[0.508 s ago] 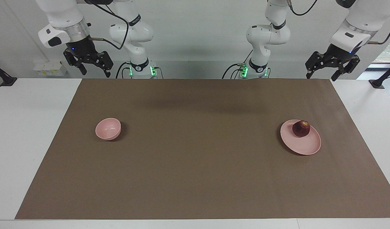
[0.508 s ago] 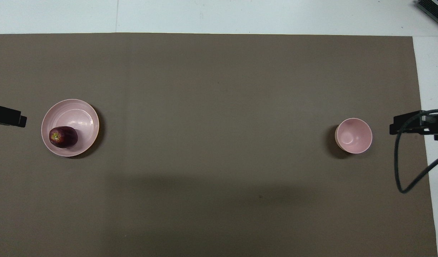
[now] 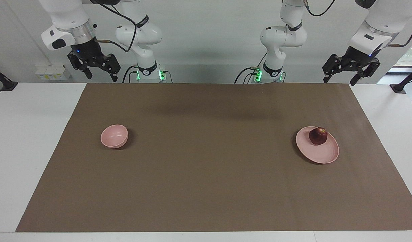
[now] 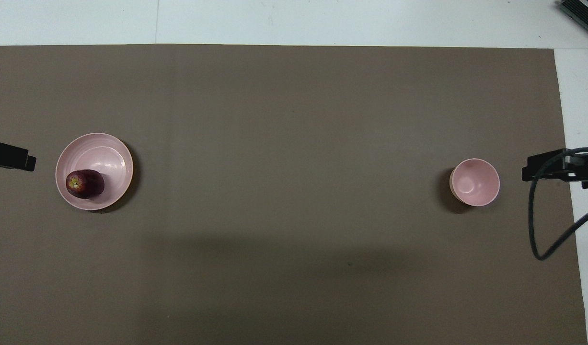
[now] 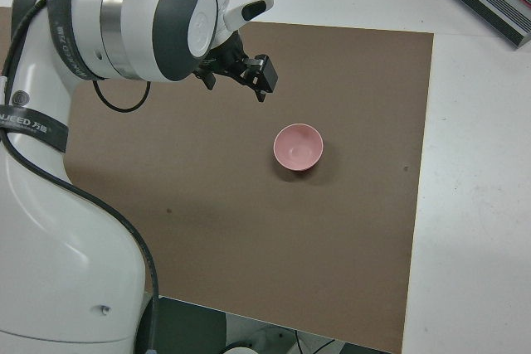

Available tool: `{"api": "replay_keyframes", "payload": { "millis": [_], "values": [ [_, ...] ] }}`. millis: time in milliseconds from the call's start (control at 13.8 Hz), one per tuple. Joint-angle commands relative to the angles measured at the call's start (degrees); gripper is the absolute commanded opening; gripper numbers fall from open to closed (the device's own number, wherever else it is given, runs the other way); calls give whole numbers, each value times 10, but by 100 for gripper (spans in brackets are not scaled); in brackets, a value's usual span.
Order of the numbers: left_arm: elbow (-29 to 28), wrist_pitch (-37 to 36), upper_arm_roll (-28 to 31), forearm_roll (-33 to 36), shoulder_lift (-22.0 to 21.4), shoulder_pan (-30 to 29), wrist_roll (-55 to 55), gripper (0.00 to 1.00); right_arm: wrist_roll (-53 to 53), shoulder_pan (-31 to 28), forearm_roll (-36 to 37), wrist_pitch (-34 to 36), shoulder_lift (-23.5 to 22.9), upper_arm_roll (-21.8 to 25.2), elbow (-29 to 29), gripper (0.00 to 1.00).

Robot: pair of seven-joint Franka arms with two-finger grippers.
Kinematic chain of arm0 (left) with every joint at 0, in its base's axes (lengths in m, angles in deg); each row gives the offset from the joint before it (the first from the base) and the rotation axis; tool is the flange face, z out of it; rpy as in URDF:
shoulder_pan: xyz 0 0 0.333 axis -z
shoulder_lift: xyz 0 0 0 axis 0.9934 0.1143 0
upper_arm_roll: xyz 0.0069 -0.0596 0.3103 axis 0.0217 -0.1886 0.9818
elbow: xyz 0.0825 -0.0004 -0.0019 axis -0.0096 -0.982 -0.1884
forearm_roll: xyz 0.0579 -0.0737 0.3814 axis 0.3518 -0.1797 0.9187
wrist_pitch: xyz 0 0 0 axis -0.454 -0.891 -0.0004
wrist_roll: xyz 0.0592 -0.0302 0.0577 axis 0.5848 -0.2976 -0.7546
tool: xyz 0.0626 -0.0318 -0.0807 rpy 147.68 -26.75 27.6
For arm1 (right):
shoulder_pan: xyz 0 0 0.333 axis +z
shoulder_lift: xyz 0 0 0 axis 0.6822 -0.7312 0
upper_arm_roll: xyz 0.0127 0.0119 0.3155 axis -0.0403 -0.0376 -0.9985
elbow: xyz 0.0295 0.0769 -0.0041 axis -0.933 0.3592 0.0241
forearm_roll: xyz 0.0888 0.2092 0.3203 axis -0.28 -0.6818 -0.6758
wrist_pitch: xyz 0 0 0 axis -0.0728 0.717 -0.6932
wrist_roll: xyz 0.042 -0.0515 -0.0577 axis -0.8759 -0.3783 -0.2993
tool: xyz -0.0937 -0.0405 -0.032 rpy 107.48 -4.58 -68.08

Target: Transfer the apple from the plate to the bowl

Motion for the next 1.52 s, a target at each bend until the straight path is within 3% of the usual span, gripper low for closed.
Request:
{"api": "replay_keyframes", "payload": {
  "millis": [0, 1452],
  "values": [
    [0, -10, -1, -3, -7, -3, -3, 100, -13, -4, -4, -9, 15, -3, 16, 100],
    [-2, 5, 0, -3, -7, -10, 2, 100, -14, -9, -4, -14, 9, -1, 10, 100]
  ]
}}
